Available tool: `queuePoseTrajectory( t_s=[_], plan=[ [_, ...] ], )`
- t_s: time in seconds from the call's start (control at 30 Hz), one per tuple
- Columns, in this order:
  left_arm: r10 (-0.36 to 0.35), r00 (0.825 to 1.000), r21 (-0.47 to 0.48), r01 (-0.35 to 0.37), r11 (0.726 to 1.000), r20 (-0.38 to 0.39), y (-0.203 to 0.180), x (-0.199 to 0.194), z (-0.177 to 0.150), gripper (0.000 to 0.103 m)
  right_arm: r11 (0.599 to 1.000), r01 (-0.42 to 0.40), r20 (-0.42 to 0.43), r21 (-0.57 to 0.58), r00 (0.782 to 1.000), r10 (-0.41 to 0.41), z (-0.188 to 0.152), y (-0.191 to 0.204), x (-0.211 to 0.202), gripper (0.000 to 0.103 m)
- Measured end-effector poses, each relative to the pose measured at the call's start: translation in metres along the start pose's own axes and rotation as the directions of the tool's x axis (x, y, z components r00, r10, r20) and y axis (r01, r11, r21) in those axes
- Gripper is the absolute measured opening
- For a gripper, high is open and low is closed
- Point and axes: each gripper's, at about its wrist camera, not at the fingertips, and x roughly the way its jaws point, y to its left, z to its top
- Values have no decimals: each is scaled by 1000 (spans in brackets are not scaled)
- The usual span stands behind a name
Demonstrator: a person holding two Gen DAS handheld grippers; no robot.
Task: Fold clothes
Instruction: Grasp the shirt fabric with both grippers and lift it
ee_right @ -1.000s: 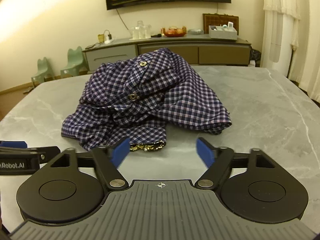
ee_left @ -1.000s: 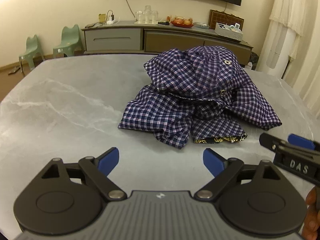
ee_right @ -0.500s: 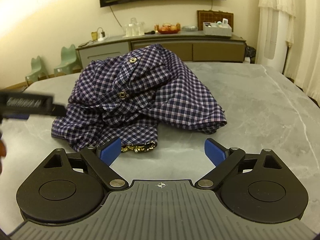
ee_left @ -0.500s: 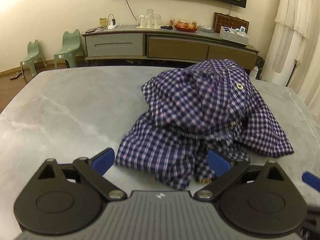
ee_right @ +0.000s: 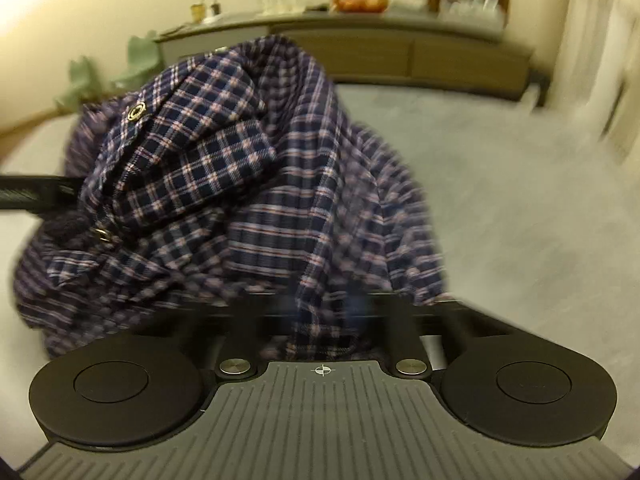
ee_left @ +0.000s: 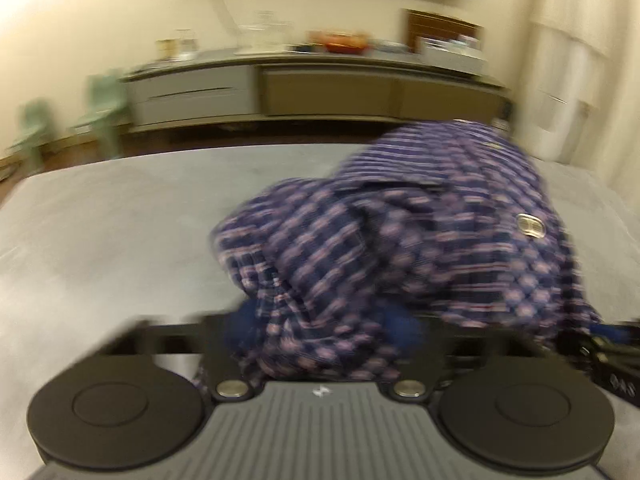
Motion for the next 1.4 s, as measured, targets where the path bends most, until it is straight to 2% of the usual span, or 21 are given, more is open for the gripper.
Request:
queuePoseTrajectory(
  t_s=[0.17,0.2,0.27,0.3,0.33,0.37,0.43,0.5,0.53,0.6,0.73,0.87,0.97,1.0,1.03,1.1,1.17,1.23,1.33,1.37,1.4],
  plan=[
    [-75,971,-105,101,989,225,30,-51,68,5,991,-117,240,58,966,100,24,-20,-71,0],
    [-92,950,-123,134,983,299,38,-75,84,5,982,-178,333,68,932,145,29,-27,-100,0],
    [-103,902,-134,174,976,418,51,-118,104,5,935,-355,530,-8,791,305,22,-43,-161,0],
    [-105,877,-135,189,973,469,56,-138,113,6,922,-386,547,-31,766,339,17,-43,-168,0],
    [-93,872,-126,174,977,481,57,-147,119,7,908,-416,563,-54,739,372,11,-43,-175,0],
    [-70,903,-109,128,986,425,56,-138,120,8,893,-443,572,-74,715,402,6,-42,-181,0],
    [-14,967,-80,36,996,255,59,-103,115,15,920,-391,414,-10,836,360,6,-37,-138,10],
    [42,990,-91,-29,995,137,69,-77,92,19,961,-277,264,20,928,262,6,-29,-97,25],
    [61,990,-112,-48,993,123,76,-72,75,37,977,-214,210,17,956,206,5,-26,-80,38],
    [65,989,-174,-41,984,133,87,-73,38,68,992,-128,224,-8,966,126,6,-26,-66,64],
    [-35,994,-213,56,975,103,81,-73,-11,78,999,-9,249,-51,968,22,9,-28,-37,95],
    [-123,990,-181,132,975,62,59,-63,-39,86,995,-22,198,-100,979,41,6,-20,-5,91],
    [-66,997,-81,69,994,38,30,-36,-35,94,990,-8,114,-143,993,25,0,-14,17,24],
    [-31,999,-52,33,998,38,26,-24,-28,83,990,-2,82,-143,997,13,-1,-15,22,2],
    [-19,999,-39,20,999,31,25,-14,-19,49,992,-10,92,-127,995,22,0,-19,18,2],
    [-36,999,-58,38,998,26,33,-6,4,17,995,-30,115,-95,992,41,3,-27,10,0],
    [-63,985,-99,79,992,158,50,-41,32,15,991,-122,201,-51,971,130,14,-31,-28,0],
    [-91,943,-144,143,979,320,74,-99,50,15,948,-314,303,-60,899,317,19,-27,-81,0],
    [-48,878,-193,157,969,476,114,-176,52,15,776,-604,315,-182,712,628,1,-5,-128,0],
    [-5,887,-212,116,970,462,127,-182,48,16,713,-665,279,-223,657,701,-7,5,-132,0],
    [43,908,-234,61,970,416,139,-180,42,17,691,-689,221,-219,655,723,-12,18,-124,2]
  ],
)
